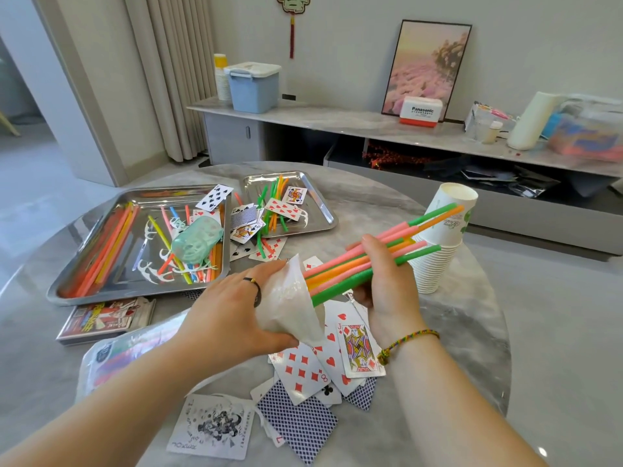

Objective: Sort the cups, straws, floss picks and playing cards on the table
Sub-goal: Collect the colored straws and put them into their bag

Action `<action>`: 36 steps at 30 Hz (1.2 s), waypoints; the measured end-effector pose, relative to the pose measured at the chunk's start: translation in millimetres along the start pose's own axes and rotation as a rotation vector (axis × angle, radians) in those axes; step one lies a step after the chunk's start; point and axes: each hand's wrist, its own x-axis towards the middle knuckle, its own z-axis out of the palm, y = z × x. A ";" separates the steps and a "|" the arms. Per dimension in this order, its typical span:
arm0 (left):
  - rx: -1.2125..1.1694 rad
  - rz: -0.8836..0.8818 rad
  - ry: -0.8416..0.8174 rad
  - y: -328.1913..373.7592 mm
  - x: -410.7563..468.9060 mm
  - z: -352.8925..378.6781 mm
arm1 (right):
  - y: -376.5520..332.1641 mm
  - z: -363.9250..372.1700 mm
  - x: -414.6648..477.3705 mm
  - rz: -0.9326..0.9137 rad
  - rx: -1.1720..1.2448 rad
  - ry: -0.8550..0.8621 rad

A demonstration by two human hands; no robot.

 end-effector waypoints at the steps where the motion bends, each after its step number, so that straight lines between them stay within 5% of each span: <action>1: -0.002 0.002 -0.003 -0.2 -0.5 0.4 | 0.1 0.0 -0.5 -0.005 0.037 0.011; 10: -0.042 0.013 0.062 9.6 2.0 -0.5 | 12.1 23.0 -19.8 -0.028 -0.117 -0.237; 17: -0.023 -0.029 0.042 8.4 -2.6 -4.7 | -5.2 1.4 -3.2 -0.053 0.011 0.011; 25: -0.043 0.004 0.064 3.6 1.6 0.8 | 20.0 17.0 -9.8 -0.223 -0.498 -0.339; 31: -0.051 -0.048 0.075 -2.3 -2.9 -1.4 | 12.8 6.1 -3.9 -0.268 -0.301 -0.226; 36: -0.048 -0.034 0.119 -5.9 -2.8 -1.0 | 20.1 12.8 -8.0 -0.286 -0.501 -0.305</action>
